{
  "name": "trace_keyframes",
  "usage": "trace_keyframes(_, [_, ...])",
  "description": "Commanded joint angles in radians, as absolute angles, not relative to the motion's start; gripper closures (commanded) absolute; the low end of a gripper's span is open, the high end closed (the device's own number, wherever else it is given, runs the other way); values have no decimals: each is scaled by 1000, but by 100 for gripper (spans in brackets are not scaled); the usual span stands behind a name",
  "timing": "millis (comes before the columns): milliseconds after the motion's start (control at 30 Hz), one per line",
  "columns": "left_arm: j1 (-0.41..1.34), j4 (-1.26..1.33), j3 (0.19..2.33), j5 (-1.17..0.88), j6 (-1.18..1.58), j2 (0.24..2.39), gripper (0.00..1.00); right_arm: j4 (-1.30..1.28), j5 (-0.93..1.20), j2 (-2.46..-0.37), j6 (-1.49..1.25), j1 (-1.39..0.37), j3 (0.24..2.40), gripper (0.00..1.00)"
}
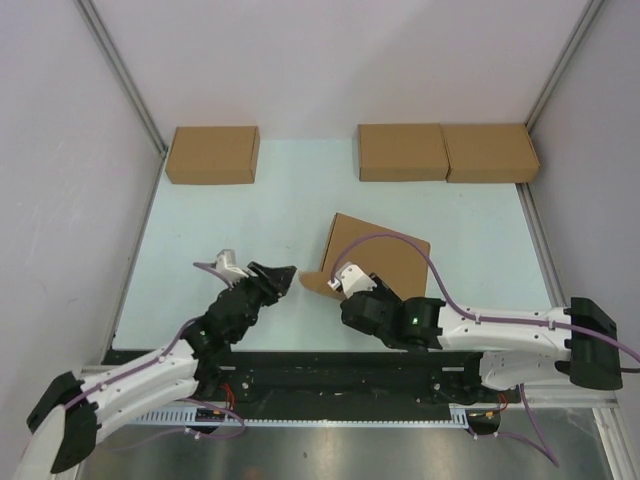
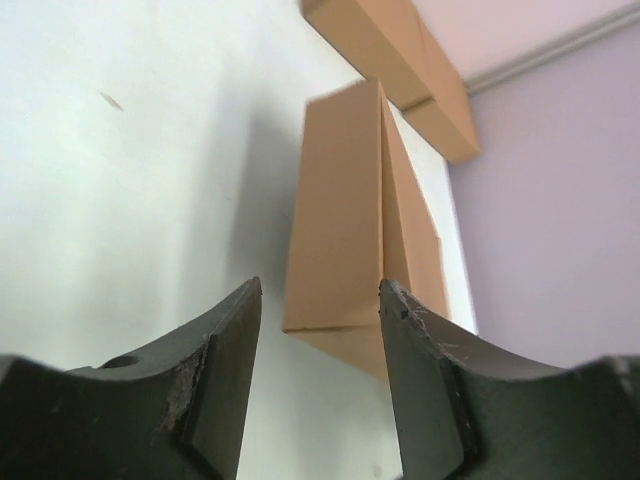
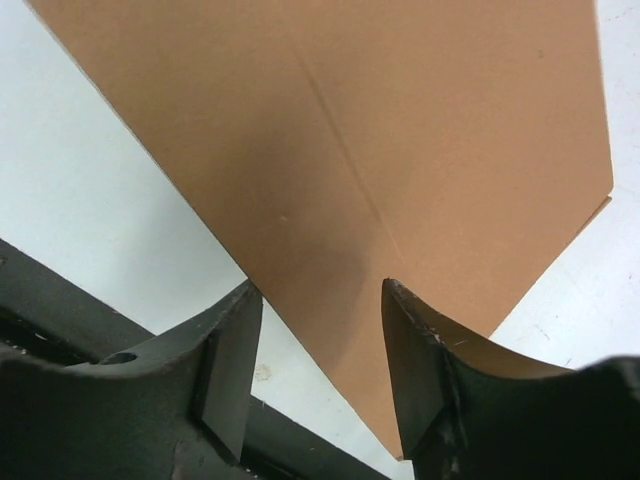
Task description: Fold the paper box
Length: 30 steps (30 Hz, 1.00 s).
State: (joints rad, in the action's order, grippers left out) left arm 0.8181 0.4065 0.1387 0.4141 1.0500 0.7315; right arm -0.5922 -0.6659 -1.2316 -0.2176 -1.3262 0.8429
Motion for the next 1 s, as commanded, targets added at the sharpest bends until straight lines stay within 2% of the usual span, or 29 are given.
trace_keyframes(0, [818,91,187,573,965,569,44,-630,-710,-1160,-271,-1330,905,43])
trace_keyframes(133, [818,-98,225,696,986,473,44,-672,-755,-1092,-340,-1345,933,39])
trace_keyframes(300, [818,-66,252,694,996,518,43,-693,-776,-1008,-422,-1299,940,37])
trace_keyframes(400, [818,95,249,595,991,650,43,-733,-778,-1022,-521,-1183,939,38])
trace_keyframes(533, [816,292,290,430,1012,955,43,-773,-735,-1060,-664,-1025,901,39])
trace_keyframes(667, [818,376,314,312,1023,1067,43,-794,-736,-1055,-748,-971,874,36])
trace_keyframes(867, [818,333,302,344,944,967,37,-946,-709,-986,-836,-986,874,32])
trace_keyframes(967, [816,327,288,353,902,913,33,-1003,-695,-951,-900,-1048,876,32])
